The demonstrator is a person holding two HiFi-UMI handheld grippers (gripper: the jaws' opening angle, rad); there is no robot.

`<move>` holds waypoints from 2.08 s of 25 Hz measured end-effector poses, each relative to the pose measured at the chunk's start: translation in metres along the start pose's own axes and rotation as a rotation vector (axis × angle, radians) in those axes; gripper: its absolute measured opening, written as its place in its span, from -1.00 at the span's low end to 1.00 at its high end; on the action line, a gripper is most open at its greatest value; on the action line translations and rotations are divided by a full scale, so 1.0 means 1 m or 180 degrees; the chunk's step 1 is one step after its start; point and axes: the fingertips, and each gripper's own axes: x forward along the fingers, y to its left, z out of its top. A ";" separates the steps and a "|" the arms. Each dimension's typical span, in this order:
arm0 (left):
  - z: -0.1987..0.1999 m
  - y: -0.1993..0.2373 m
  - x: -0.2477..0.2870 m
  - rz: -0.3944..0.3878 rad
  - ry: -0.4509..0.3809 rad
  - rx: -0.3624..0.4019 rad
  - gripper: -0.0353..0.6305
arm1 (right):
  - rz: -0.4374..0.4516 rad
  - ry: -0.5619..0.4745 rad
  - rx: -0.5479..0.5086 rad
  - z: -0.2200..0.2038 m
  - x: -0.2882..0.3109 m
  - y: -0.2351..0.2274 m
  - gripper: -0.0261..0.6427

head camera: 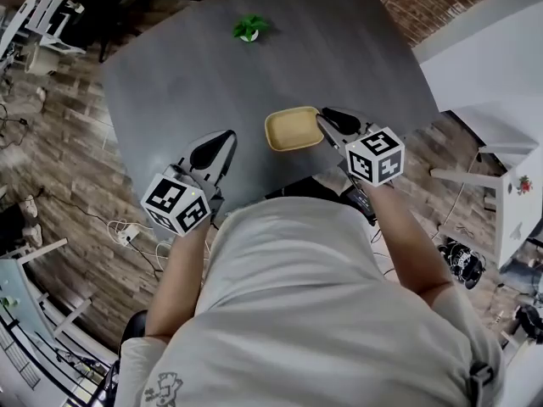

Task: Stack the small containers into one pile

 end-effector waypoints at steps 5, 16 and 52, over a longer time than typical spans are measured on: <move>0.017 -0.006 -0.002 -0.0008 -0.0104 0.0168 -0.86 | -0.0004 -0.0220 -0.0111 0.028 -0.009 0.009 -0.80; 0.031 -0.014 -0.007 -0.0049 -0.0269 0.0270 -0.86 | -0.0043 -0.0438 -0.0289 0.057 -0.029 0.022 -0.90; -0.045 -0.259 0.081 0.0552 -0.0358 0.0247 -0.86 | 0.0917 -0.0559 -0.0966 -0.041 -0.236 -0.033 -0.91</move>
